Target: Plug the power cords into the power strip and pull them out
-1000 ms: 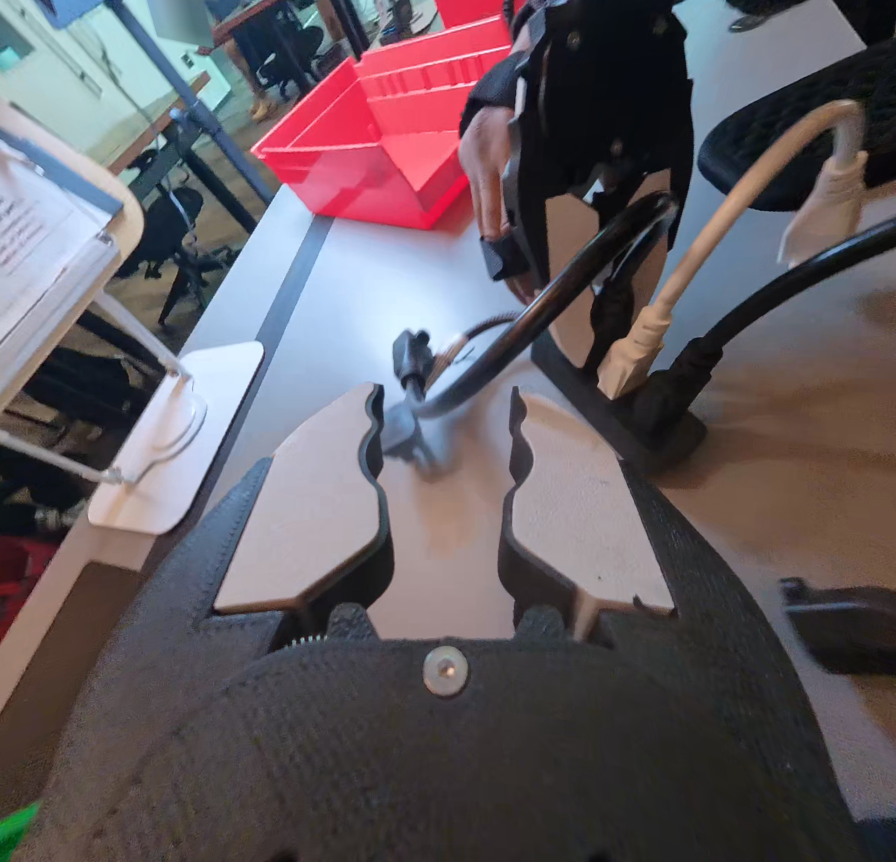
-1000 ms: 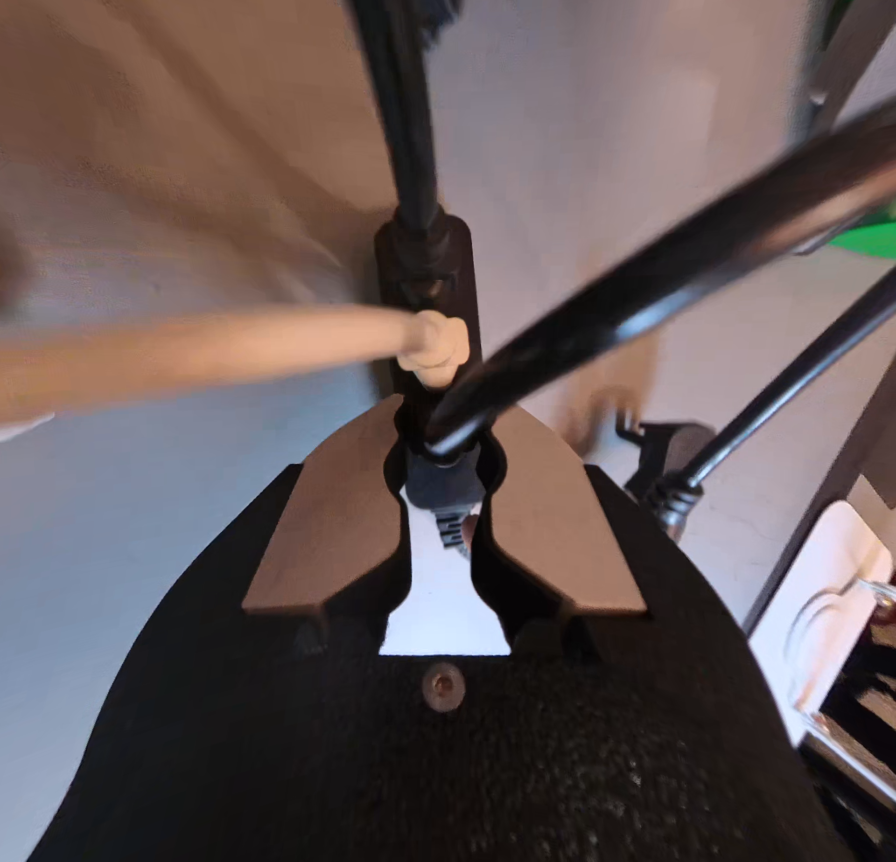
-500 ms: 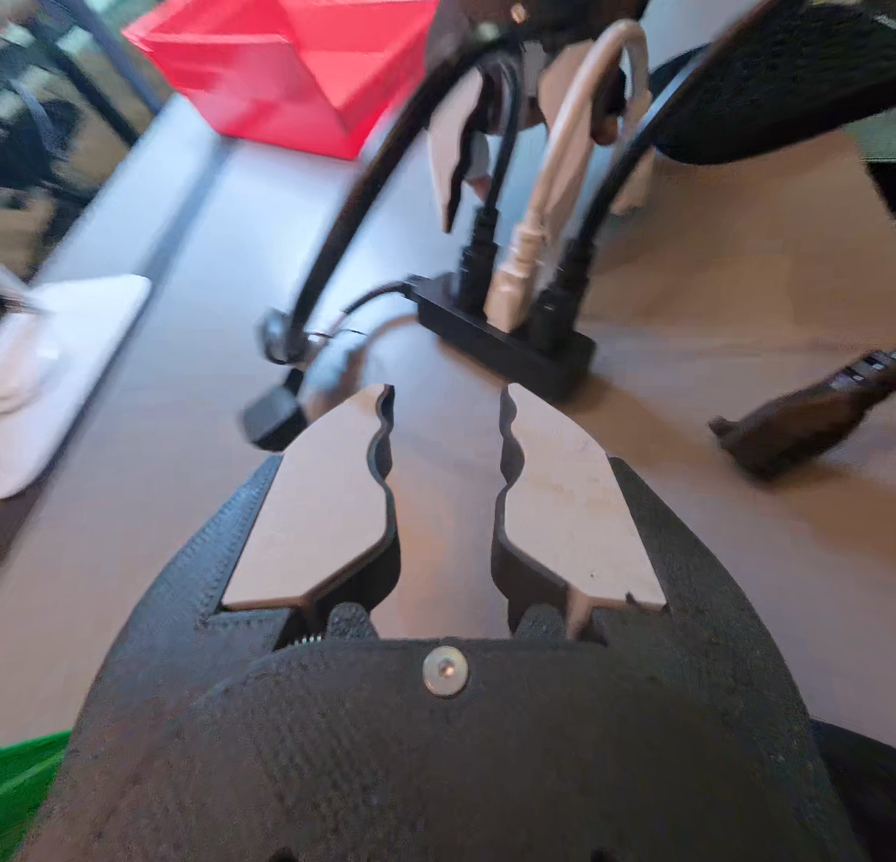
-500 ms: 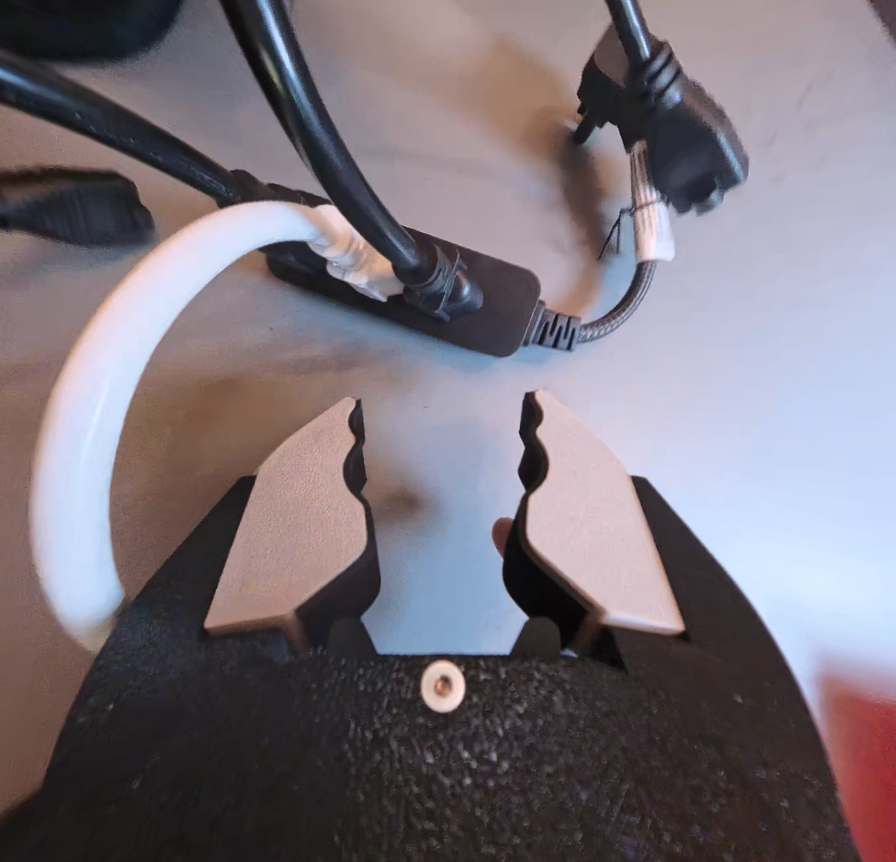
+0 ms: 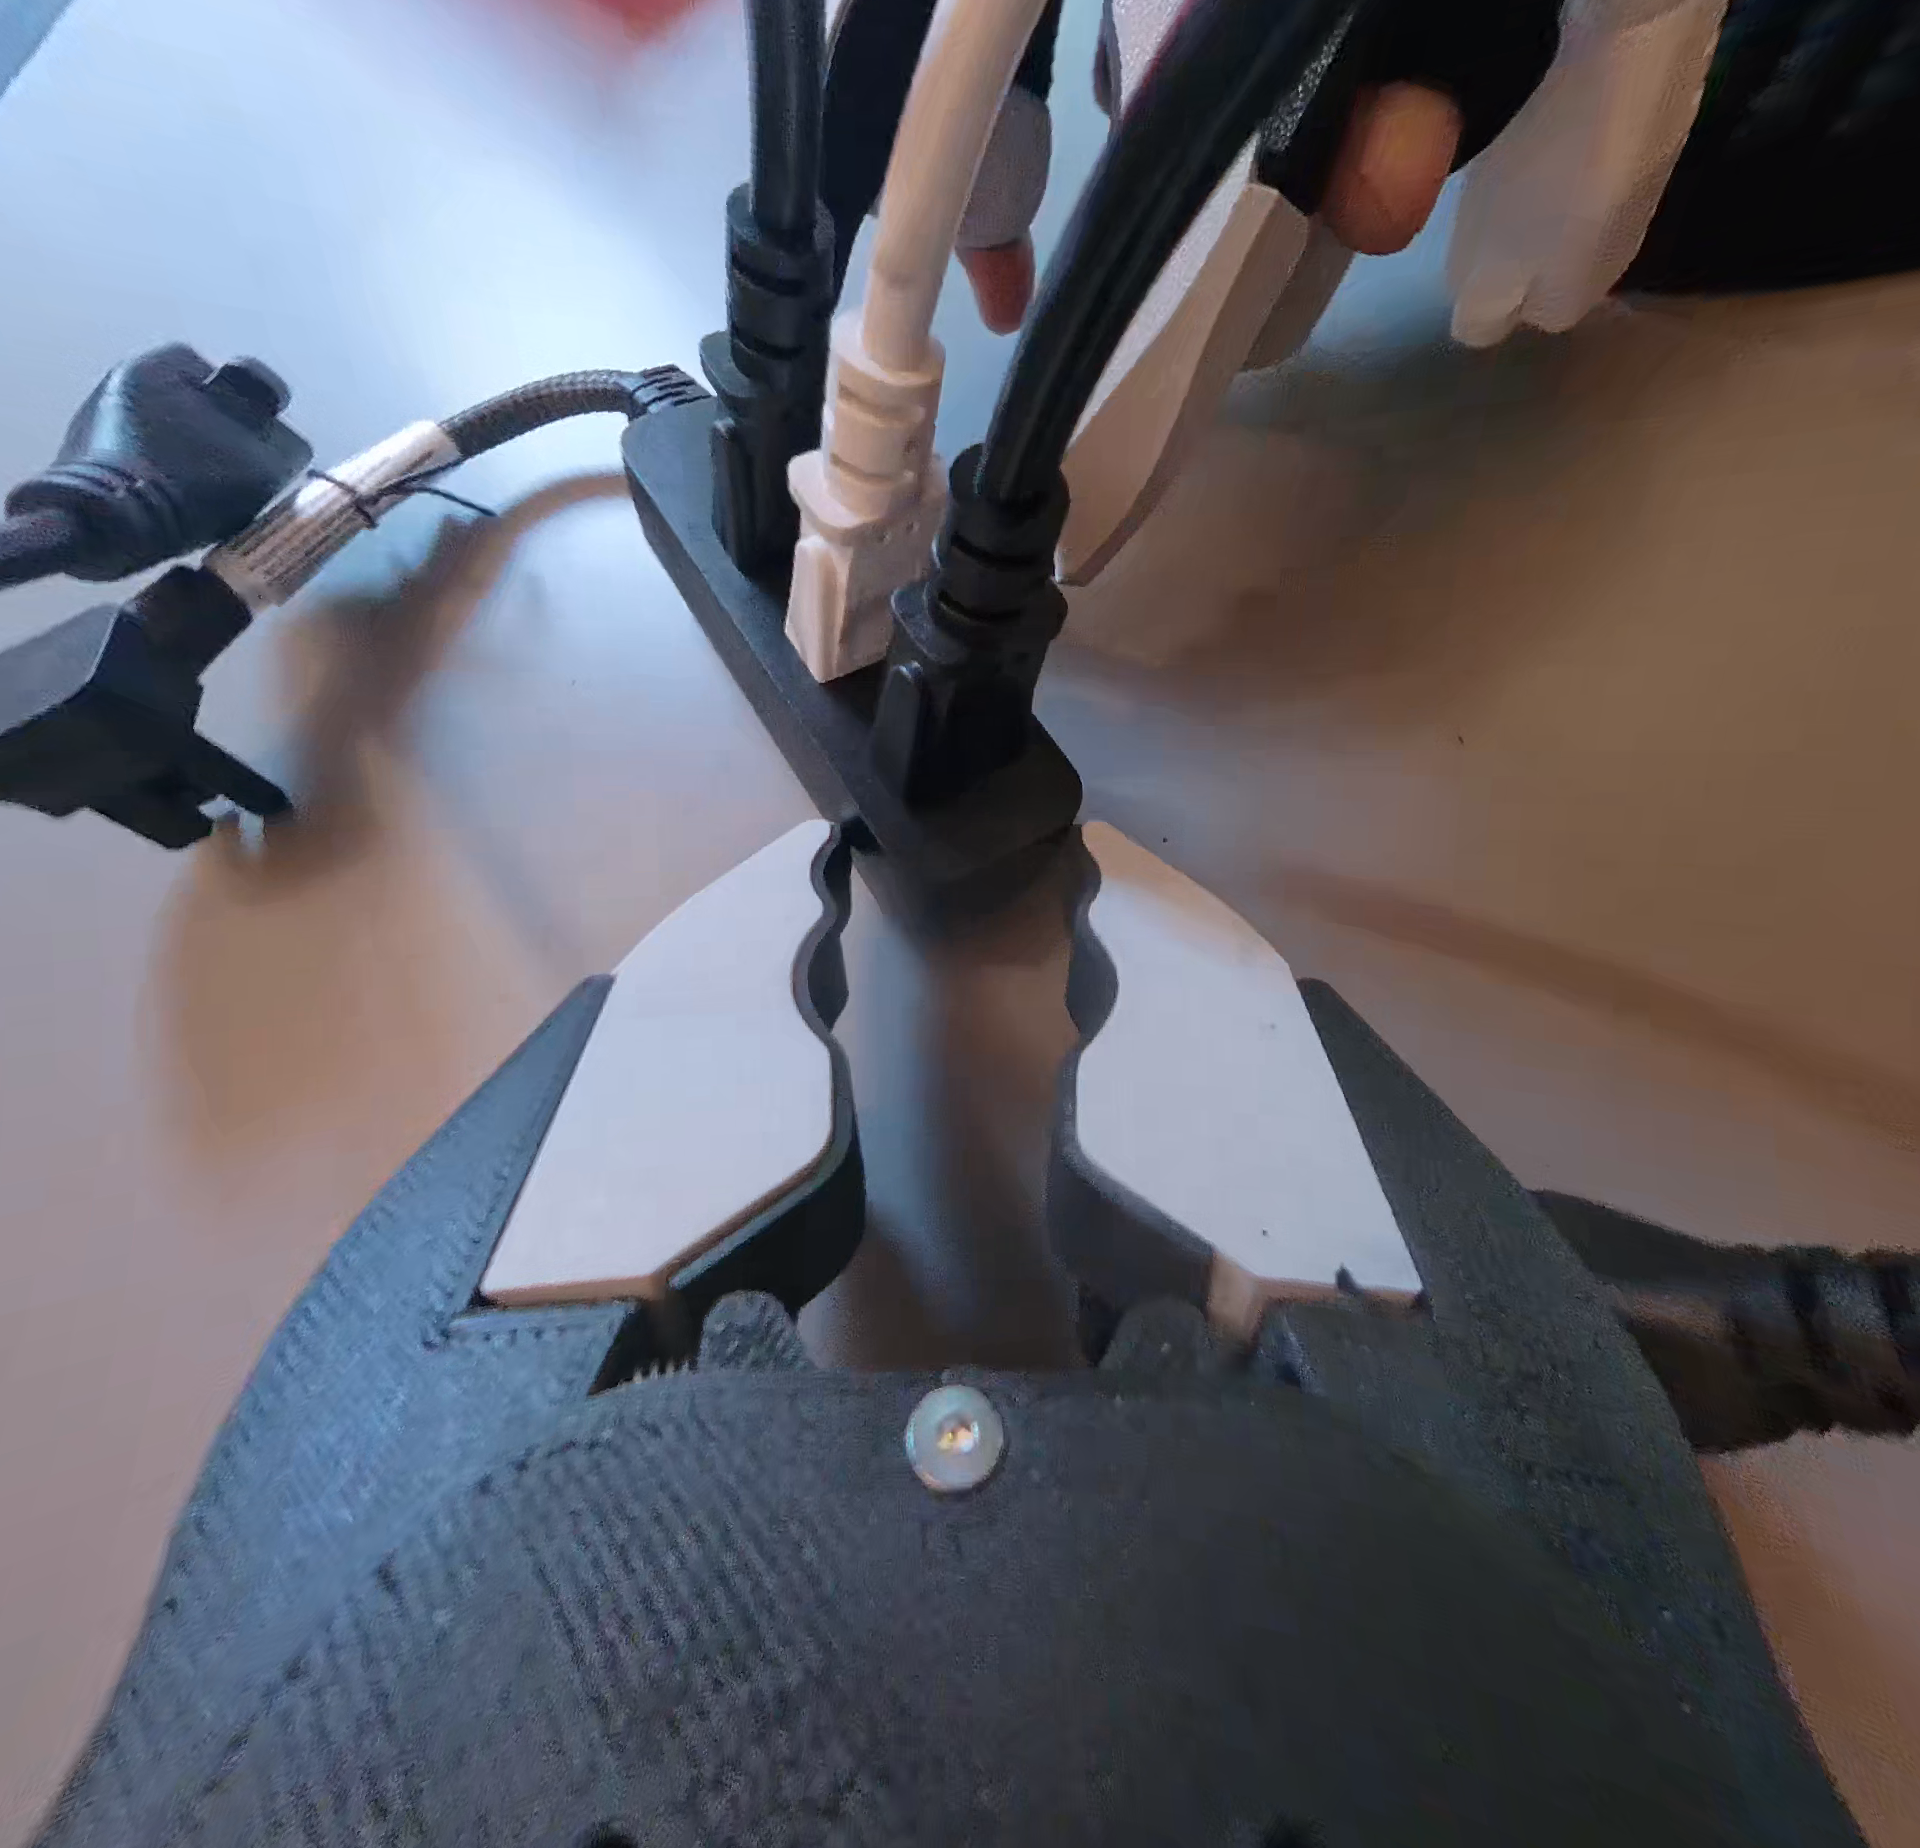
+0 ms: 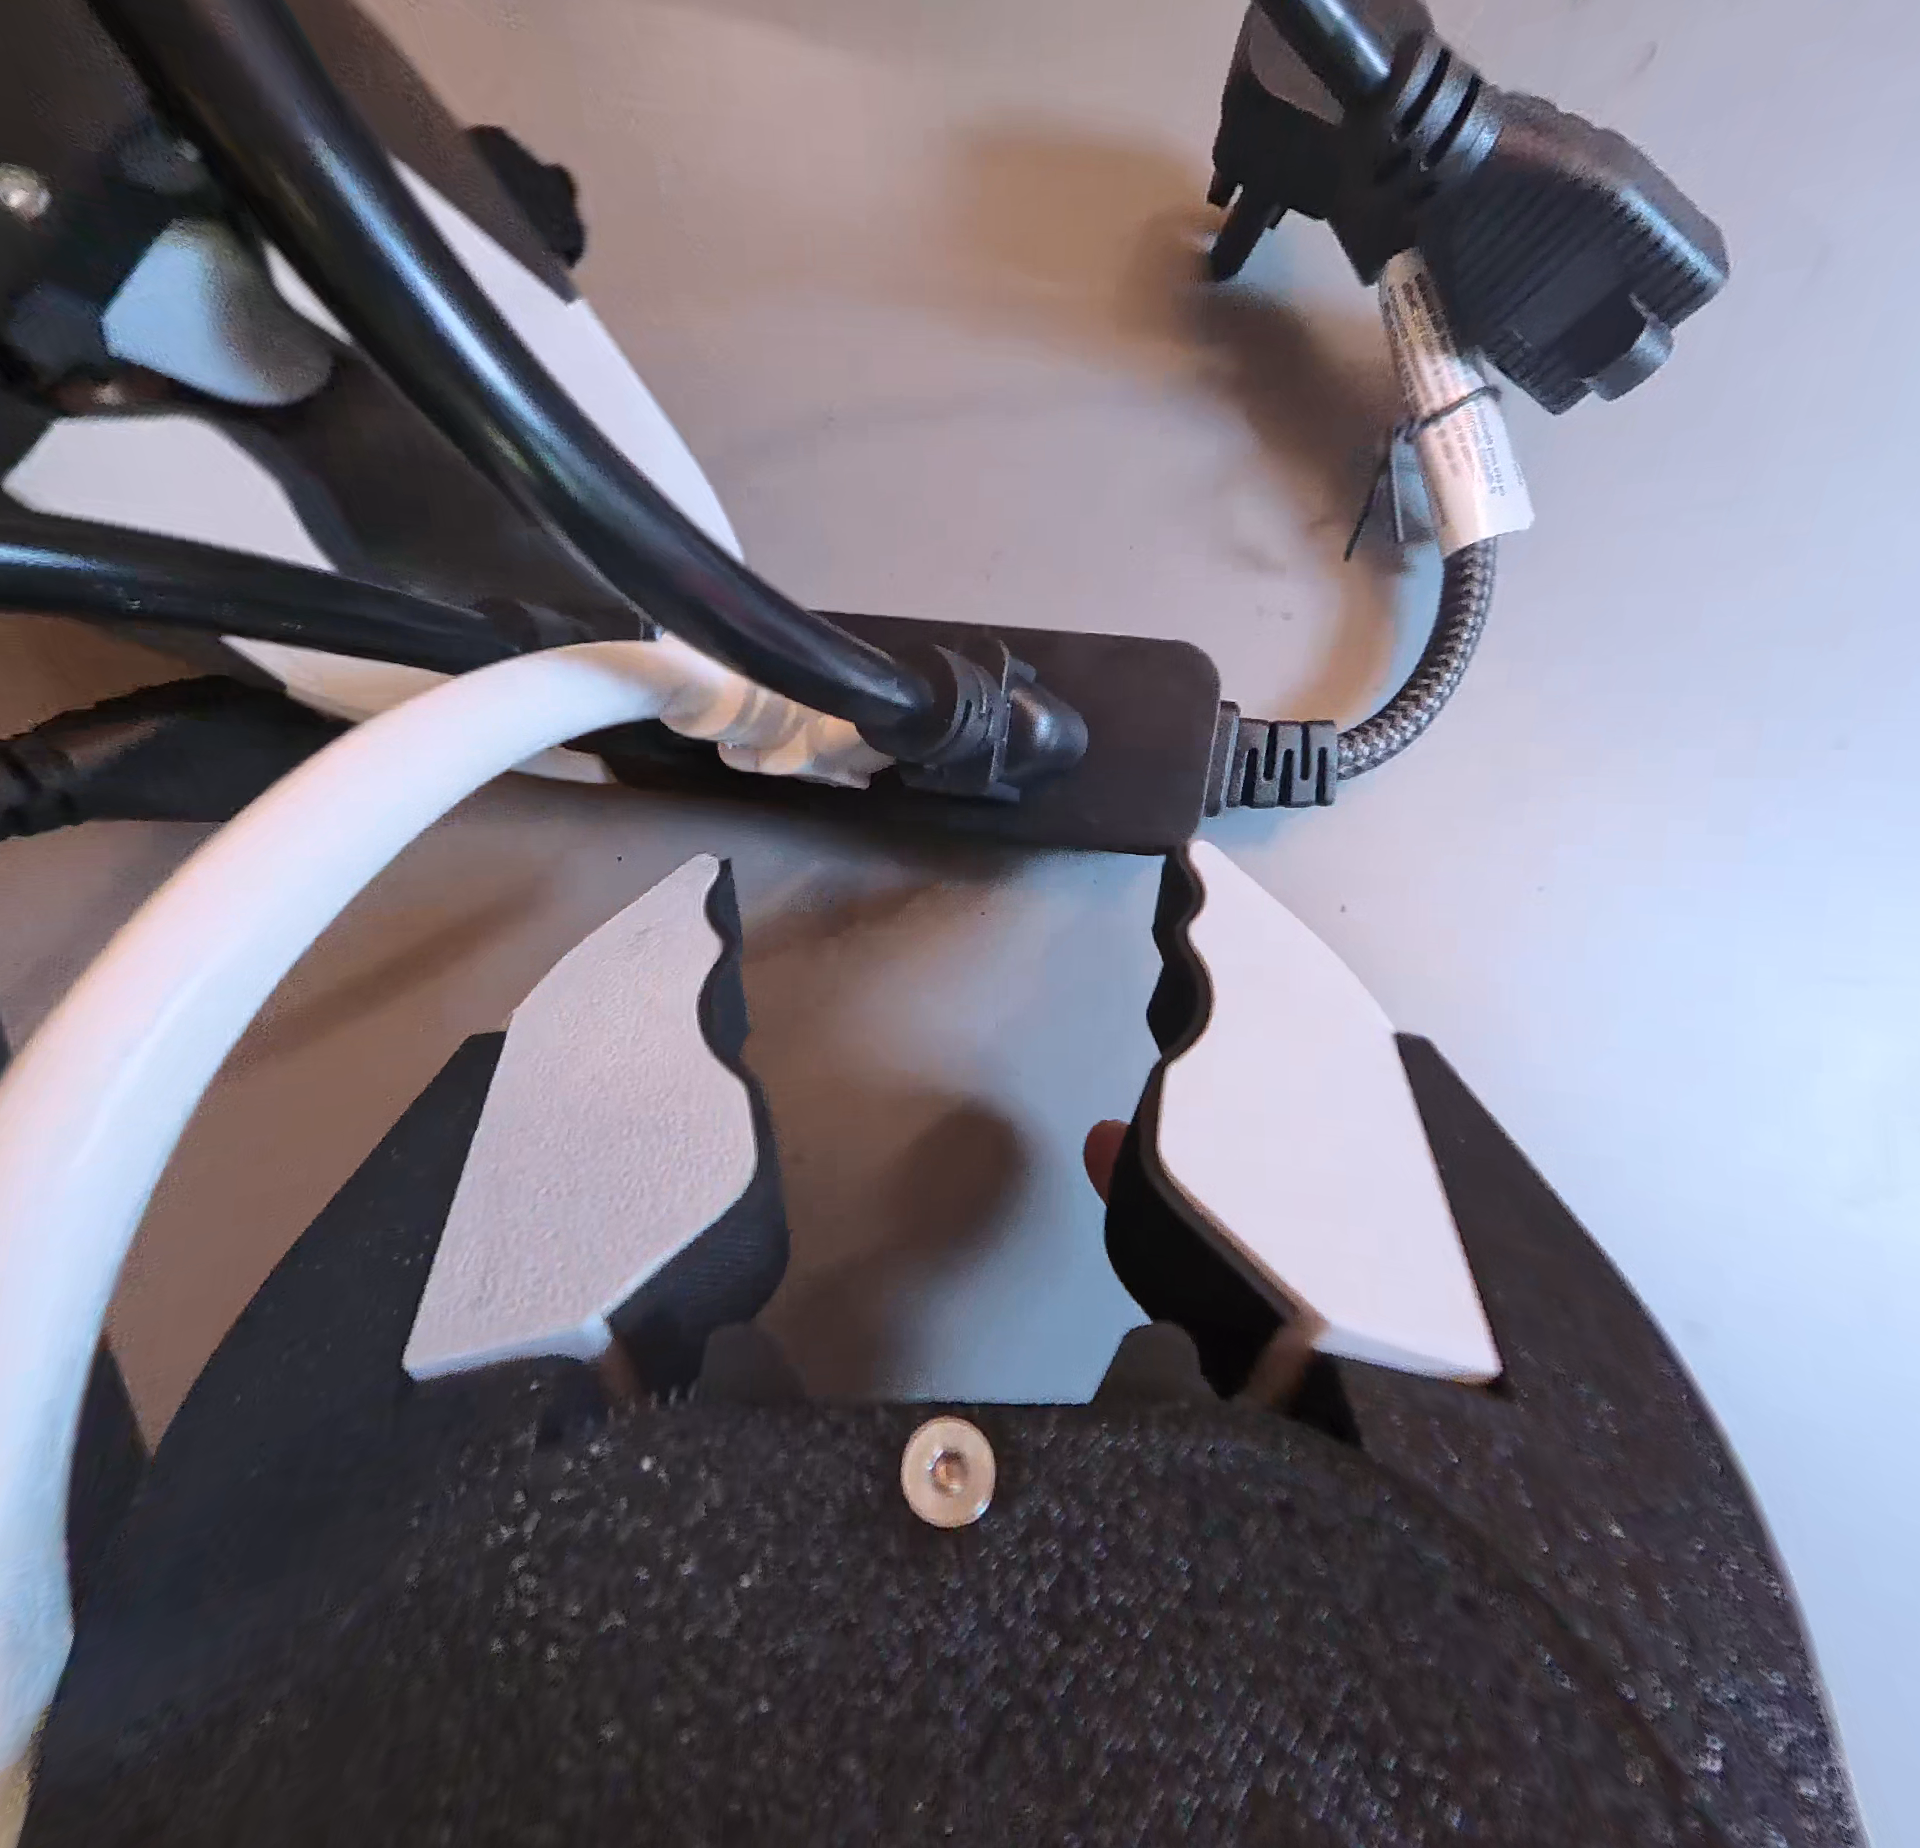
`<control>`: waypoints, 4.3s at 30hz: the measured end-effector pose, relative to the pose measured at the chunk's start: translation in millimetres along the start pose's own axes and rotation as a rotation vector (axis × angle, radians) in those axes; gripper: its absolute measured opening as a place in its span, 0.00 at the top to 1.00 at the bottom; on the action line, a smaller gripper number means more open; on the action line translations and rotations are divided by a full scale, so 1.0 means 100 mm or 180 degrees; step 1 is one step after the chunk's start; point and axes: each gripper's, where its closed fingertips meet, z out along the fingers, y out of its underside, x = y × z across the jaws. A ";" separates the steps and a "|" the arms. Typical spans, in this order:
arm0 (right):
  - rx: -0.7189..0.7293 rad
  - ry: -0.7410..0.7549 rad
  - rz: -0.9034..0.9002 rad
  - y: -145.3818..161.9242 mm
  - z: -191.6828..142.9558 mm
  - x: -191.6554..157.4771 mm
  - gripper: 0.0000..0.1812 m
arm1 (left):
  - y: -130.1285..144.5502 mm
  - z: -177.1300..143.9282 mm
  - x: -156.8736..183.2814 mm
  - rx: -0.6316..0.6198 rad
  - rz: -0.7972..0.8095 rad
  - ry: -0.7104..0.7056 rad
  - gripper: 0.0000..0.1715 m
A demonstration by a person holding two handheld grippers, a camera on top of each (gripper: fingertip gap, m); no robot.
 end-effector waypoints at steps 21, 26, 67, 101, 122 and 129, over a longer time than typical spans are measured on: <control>0.0620 -0.0348 -0.0483 -0.56 -1.06 -0.13 0.63 | -0.13 -0.31 -0.04 0.0351 -0.0109 0.0072 0.77; -0.0158 0.0212 -0.1071 -0.29 -0.95 -0.45 0.70 | -0.30 -0.60 -0.26 0.0713 -0.0131 0.0035 0.79; 0.0190 -0.0076 -0.4369 -0.53 -0.91 -0.48 0.94 | -0.15 0.38 0.07 -0.0729 0.2844 0.2244 0.62; 0.0380 0.0031 -0.1382 -0.30 0.15 0.15 0.55 | 0.02 0.06 -0.45 -0.0330 0.0384 0.0647 0.74; 0.0883 -0.0674 -0.1058 -0.38 0.05 -0.06 0.84 | -0.19 0.26 -0.31 -0.0121 0.0662 0.0773 0.75; 0.0918 -0.0877 -0.0985 -0.28 0.06 -0.08 0.84 | -0.16 0.22 -0.30 0.0004 0.0647 0.0814 0.76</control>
